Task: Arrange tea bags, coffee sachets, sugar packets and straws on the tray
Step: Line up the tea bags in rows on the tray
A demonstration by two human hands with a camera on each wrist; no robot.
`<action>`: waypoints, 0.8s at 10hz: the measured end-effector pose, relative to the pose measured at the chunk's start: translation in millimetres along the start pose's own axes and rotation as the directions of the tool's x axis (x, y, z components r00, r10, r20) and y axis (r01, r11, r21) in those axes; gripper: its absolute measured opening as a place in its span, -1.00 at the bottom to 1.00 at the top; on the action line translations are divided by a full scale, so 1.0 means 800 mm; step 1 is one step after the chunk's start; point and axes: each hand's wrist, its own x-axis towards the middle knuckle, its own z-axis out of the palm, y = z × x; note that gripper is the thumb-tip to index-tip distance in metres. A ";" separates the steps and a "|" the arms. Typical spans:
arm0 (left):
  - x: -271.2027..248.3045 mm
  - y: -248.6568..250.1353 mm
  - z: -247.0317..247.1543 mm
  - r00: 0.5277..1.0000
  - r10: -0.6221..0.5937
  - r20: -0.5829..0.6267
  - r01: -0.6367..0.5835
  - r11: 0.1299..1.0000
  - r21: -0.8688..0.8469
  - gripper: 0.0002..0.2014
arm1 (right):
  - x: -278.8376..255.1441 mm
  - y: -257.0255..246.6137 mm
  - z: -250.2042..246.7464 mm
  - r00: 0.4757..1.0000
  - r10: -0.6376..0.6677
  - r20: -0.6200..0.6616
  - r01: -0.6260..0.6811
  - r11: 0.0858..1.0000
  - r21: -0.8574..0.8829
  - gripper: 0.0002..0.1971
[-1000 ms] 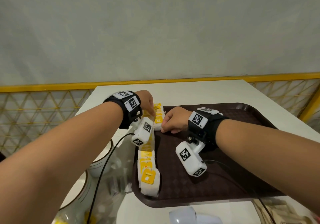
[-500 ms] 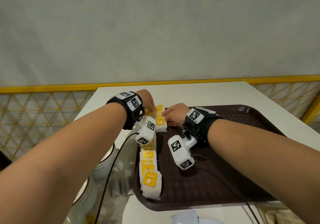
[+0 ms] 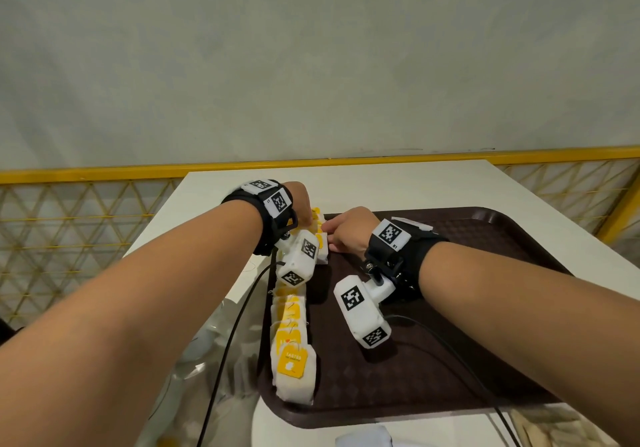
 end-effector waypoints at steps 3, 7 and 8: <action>0.004 -0.006 0.002 0.998 0.070 0.008 -0.068 0.990 -0.120 -0.74 | -0.016 -0.019 0.011 0.993 0.107 -0.041 -0.103 0.990 0.100 -0.69; 0.019 -0.009 0.001 1.000 0.021 -0.003 -0.022 0.995 -0.094 -0.85 | -0.004 -0.017 0.006 0.995 -0.056 -0.085 0.047 0.993 -0.104 -0.65; 0.019 -0.008 0.002 1.000 0.021 0.000 -0.021 0.997 -0.077 -0.83 | -0.009 -0.023 0.007 0.993 -0.088 -0.084 0.061 0.959 -0.278 -0.59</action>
